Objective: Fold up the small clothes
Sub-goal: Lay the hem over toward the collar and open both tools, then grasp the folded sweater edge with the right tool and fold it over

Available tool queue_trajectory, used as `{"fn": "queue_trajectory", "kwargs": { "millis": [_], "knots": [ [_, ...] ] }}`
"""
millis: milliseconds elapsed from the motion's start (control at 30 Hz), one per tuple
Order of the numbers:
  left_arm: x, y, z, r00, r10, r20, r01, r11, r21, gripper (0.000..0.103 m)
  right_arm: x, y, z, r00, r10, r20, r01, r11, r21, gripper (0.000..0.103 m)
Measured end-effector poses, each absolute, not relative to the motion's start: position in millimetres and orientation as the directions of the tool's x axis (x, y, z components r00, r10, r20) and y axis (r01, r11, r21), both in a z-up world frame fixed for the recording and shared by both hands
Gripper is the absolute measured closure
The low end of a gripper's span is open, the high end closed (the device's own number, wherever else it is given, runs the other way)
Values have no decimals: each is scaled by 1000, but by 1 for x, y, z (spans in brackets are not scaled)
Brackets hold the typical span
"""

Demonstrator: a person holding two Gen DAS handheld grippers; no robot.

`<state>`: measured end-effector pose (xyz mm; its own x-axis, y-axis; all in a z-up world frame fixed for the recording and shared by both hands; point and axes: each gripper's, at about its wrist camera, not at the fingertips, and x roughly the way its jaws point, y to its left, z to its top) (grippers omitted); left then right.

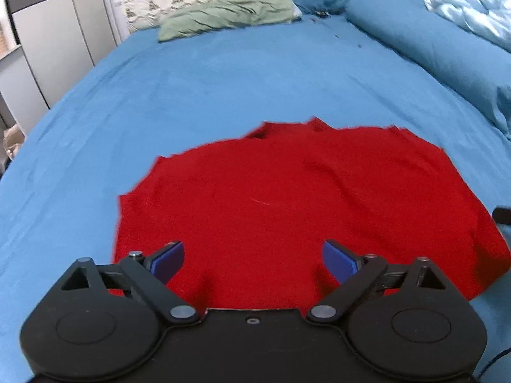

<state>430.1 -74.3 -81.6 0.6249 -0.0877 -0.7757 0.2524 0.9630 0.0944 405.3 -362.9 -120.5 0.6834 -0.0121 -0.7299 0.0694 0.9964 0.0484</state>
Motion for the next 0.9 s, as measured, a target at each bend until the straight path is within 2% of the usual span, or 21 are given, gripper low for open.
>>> {"fn": "queue_trajectory", "kwargs": {
  "millis": [67,200,367,433,500,533,567,667,900],
  "knots": [
    [429,-85,-89,613,-97,-784,270,959,92,7,399,-368,-134,664,-24,-747,84,996,43,5],
    [428,-103,-104,607,-83,-791,304,943,134,7,398,-370,-163,628,-34,-778,87,996,26,25],
    [439,-110,-114,602,-78,-795,296,946,131,7,399,-371,-178,647,-12,-763,103,992,72,25],
    [445,-110,-117,592,-63,-803,284,950,134,7,401,-370,-181,653,5,-758,98,991,90,30],
    [453,-110,-123,582,-45,-812,276,950,145,7,402,-367,-181,651,31,-758,67,993,98,48],
    [457,-111,-125,574,-32,-818,273,949,155,7,403,-365,-181,649,43,-760,51,994,99,51],
    [459,-111,-128,568,-21,-822,271,949,163,7,404,-364,-180,646,55,-761,37,994,103,62],
    [463,-107,-134,559,-13,-829,261,952,161,7,406,-364,-174,634,80,-769,33,991,131,77],
    [467,-100,-141,546,-29,-837,265,954,140,5,407,-379,-143,654,149,-742,91,958,273,79]
  ]
}}
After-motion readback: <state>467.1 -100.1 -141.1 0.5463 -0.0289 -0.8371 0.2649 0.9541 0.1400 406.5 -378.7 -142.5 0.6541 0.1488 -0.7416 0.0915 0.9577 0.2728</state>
